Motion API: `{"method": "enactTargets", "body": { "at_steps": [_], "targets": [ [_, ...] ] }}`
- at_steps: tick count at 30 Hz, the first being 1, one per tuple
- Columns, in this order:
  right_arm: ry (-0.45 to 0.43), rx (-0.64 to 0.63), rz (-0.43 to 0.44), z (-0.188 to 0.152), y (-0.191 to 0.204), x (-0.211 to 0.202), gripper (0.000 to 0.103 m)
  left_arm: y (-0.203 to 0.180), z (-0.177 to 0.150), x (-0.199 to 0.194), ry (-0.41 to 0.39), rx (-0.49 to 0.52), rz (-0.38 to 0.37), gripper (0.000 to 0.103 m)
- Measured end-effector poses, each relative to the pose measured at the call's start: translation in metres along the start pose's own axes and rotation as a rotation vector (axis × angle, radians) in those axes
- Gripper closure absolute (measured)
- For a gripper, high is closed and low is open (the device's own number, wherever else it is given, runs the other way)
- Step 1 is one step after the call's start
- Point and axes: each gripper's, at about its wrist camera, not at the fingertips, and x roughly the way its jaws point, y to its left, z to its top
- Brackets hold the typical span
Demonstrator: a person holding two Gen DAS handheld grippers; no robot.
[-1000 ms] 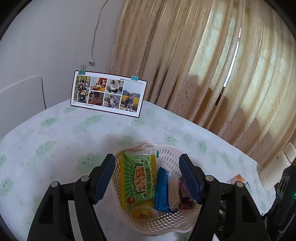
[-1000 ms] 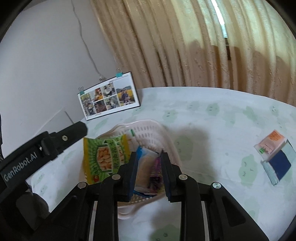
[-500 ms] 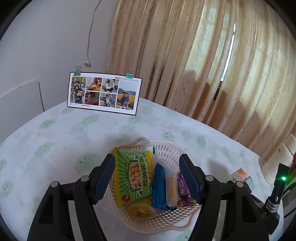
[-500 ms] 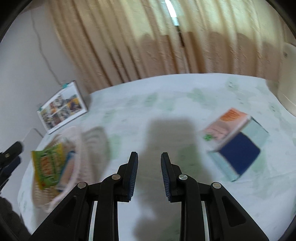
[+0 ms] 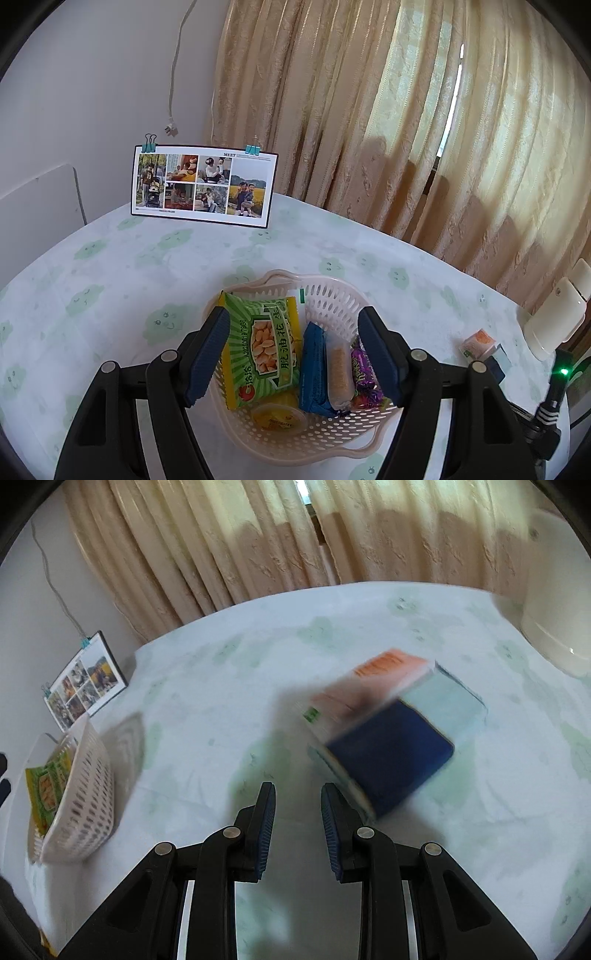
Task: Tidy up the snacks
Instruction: 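Move the right gripper to the dark blue box and grasp it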
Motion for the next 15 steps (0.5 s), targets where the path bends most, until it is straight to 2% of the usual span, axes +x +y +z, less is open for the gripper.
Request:
{"method": "enactTargets", "body": {
  "at_steps": [6,15],
  "targets": [
    [-0.005,0.045,-0.027,-0.009,-0.029,-0.020,0.076,0.000,-0.001,0.000,0.007,0.011,0.002,0.035],
    [-0.036,0.128,-0.172,-0.011,-0.070,-0.043,0.076,-0.004,-0.003,0.001,0.006,0.027,-0.002,0.034]
  ]
}}
